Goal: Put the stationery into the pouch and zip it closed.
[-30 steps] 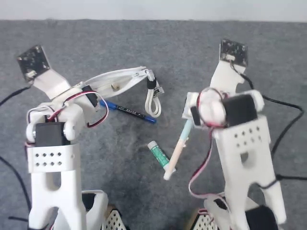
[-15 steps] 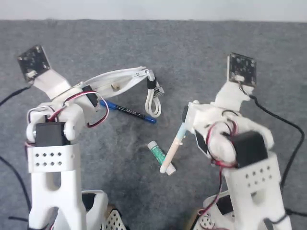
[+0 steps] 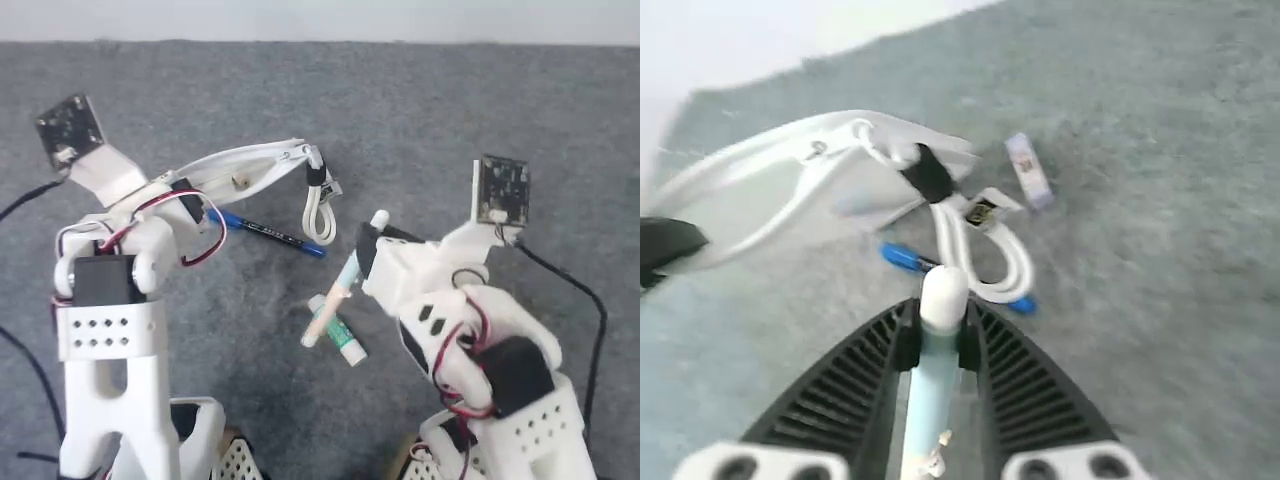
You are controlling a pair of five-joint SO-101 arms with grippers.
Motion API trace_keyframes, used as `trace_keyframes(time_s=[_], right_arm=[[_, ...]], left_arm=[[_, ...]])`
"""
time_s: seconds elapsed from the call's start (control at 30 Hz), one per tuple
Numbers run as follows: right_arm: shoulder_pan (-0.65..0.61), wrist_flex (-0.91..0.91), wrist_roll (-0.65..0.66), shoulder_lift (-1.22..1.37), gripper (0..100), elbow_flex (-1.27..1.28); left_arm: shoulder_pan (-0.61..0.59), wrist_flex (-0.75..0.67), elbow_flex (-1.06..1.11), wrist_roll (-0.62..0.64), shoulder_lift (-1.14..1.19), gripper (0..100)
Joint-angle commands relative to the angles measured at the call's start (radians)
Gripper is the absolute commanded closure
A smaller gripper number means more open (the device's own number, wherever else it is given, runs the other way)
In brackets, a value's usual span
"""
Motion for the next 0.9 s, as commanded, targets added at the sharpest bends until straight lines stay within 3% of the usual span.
trace_keyframes(time_s=[0.0,0.6,0.87], right_arm=[[-0.036,-0.09,-0.075,-0.12,99.3,0.051],[-0.076,-0.51,-0.137,-0.591,99.3,0.448],[-0.076,-0.539,-0.137,-0.713,99.3,0.511]], left_arm=[[-0.005,-0.02,-0.007,-0.006,0.008,99],[-0.003,-0.02,-0.007,-0.006,0.008,99],[-0.003,-0.02,-0.007,-0.006,0.008,99]])
